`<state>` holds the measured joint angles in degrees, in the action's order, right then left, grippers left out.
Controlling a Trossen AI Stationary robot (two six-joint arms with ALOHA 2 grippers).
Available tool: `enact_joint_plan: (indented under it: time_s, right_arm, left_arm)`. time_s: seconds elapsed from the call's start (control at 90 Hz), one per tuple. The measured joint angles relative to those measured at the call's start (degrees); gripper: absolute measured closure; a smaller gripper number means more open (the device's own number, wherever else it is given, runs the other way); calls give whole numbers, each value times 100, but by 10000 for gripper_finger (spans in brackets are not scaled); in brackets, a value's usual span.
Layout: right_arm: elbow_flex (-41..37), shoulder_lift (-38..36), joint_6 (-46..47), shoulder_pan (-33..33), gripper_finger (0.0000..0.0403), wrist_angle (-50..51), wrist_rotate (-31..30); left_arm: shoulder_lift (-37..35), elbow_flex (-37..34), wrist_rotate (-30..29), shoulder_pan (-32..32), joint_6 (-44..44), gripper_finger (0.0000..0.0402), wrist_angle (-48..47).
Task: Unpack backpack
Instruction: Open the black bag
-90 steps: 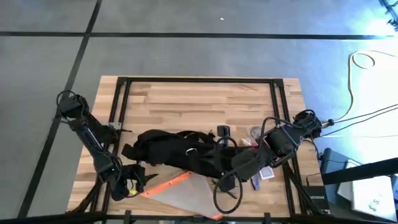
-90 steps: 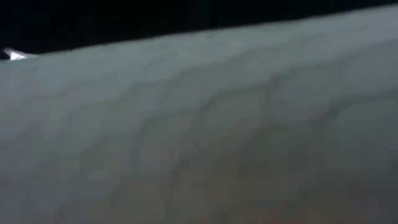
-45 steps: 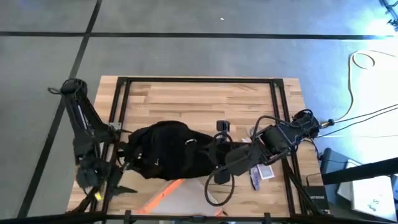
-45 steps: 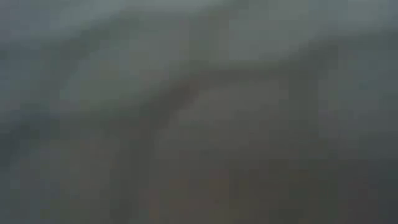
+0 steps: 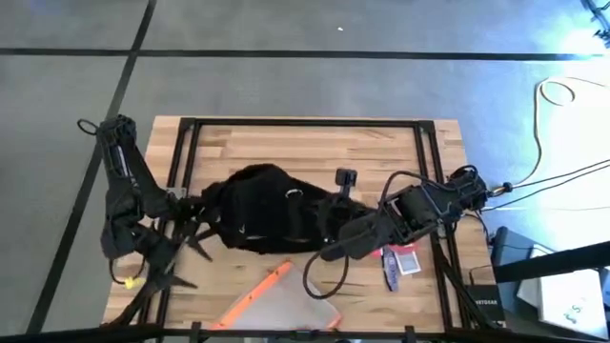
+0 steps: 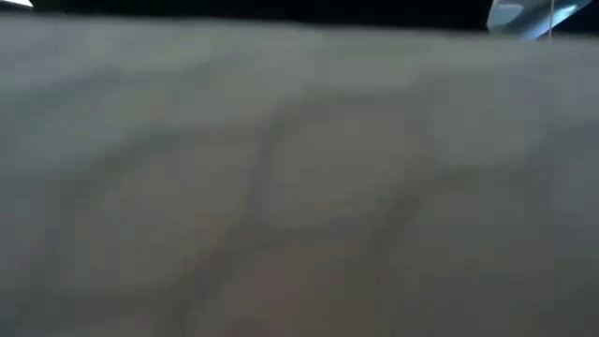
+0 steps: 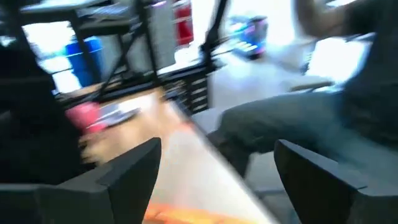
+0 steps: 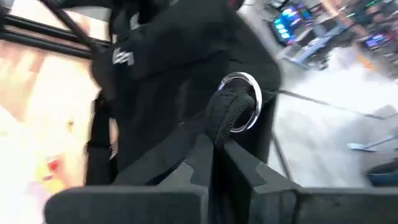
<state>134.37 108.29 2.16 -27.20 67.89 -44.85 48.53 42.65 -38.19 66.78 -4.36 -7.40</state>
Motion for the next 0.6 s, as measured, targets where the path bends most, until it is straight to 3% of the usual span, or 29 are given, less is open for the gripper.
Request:
enact_joint_plan:
  time_s: [0.122,0.356,0.6]
  right_arm:
    - [-2,2,-309,33,400,-392,-56]
    - [51,-2,-719,26,400,-1056,227]
    - [50,-2,-685,-4,400,-1833,1402]
  left_arm:
    - [7,2,596,76,264,103,509]
    - [7,4,511,188,636,103,702]
    - [7,4,302,186,630,103,696]
